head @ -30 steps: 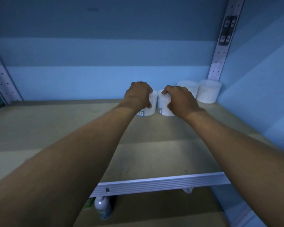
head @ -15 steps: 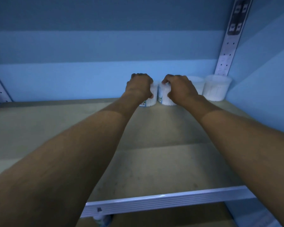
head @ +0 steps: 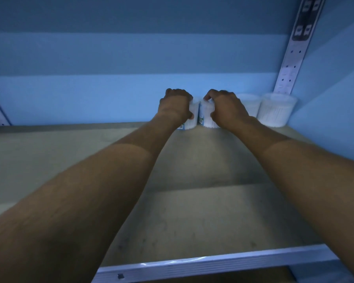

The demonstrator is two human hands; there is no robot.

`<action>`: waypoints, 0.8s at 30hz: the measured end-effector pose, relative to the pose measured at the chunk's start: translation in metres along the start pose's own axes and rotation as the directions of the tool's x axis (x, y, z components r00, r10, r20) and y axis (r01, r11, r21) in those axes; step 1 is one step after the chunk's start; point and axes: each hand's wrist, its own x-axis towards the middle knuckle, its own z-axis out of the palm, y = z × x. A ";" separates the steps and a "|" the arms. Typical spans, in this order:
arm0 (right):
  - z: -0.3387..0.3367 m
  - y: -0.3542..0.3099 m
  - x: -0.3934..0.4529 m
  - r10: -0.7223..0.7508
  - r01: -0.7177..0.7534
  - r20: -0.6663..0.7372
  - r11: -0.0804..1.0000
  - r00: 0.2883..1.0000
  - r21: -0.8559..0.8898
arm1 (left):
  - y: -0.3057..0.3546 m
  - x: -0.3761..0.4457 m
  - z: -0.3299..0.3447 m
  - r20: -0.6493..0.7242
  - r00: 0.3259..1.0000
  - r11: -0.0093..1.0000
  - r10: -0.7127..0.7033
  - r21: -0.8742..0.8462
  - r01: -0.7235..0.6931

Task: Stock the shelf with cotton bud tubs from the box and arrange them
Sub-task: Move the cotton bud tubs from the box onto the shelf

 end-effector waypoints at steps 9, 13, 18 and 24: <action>-0.009 0.009 -0.005 0.043 -0.055 0.069 0.982 0.997 0.182 | -0.003 -0.011 -0.012 0.050 0.998 0.996 0.044 -0.083 -0.040; -0.022 0.010 -0.018 0.008 -0.021 0.068 0.982 0.998 0.190 | -0.009 -0.028 -0.028 0.066 0.996 0.994 0.066 -0.095 -0.060; -0.047 -0.008 -0.060 0.012 -0.029 0.095 0.982 0.995 0.186 | -0.013 -0.069 -0.053 0.097 0.993 0.993 0.062 -0.106 -0.051; -0.089 -0.045 -0.119 0.021 -0.048 0.151 0.983 0.988 0.176 | -0.016 -0.143 -0.092 0.180 0.981 0.993 0.077 -0.099 -0.060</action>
